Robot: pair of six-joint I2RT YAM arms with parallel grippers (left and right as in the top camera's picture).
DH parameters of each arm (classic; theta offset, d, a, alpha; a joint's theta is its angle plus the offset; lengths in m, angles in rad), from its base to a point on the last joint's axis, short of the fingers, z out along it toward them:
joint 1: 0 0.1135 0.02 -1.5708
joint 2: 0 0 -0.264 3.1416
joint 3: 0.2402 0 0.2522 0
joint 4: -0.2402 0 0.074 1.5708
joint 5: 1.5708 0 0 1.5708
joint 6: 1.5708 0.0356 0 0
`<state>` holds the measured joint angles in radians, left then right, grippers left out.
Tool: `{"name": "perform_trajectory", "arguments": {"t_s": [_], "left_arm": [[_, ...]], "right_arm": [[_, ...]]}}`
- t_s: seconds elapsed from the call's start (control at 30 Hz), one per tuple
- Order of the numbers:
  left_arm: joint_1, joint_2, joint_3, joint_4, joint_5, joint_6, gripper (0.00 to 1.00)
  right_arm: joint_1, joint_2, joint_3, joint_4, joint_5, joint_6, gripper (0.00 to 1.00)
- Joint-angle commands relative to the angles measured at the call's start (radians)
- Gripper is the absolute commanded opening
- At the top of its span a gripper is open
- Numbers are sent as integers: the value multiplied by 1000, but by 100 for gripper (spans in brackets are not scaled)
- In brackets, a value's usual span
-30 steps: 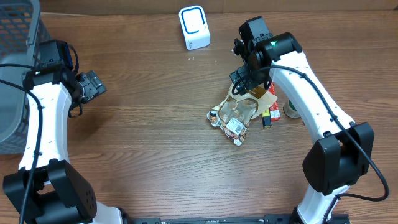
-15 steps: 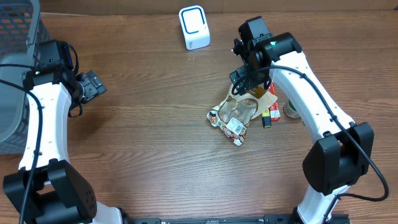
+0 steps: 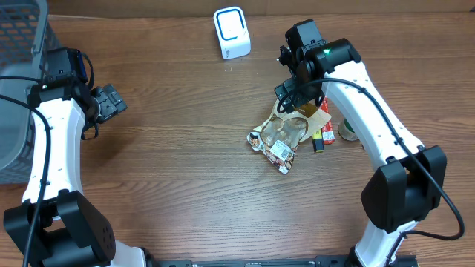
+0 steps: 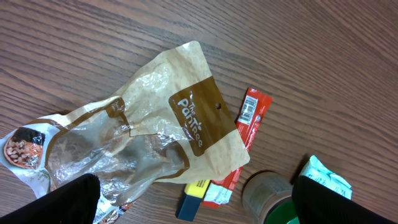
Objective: Scan the item barcode
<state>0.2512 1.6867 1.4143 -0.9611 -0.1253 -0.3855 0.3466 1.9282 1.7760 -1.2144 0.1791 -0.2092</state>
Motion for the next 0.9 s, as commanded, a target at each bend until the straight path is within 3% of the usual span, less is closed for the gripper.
{"name": "perform_trajectory", "arguments": {"t_s": [0.0,0.6,0.87], "left_arm": [[4,-11,11,0,-13,4,100],[4,-11,11,0,-13,4,100],[4,-11,11,0,-13,4,100]], "right_arm": [[-6,-128,5,5,-9,8,100],[-6,-858,-5,1,2,0,100],[-32,-1235,-202,52,-75,1,100]]}}
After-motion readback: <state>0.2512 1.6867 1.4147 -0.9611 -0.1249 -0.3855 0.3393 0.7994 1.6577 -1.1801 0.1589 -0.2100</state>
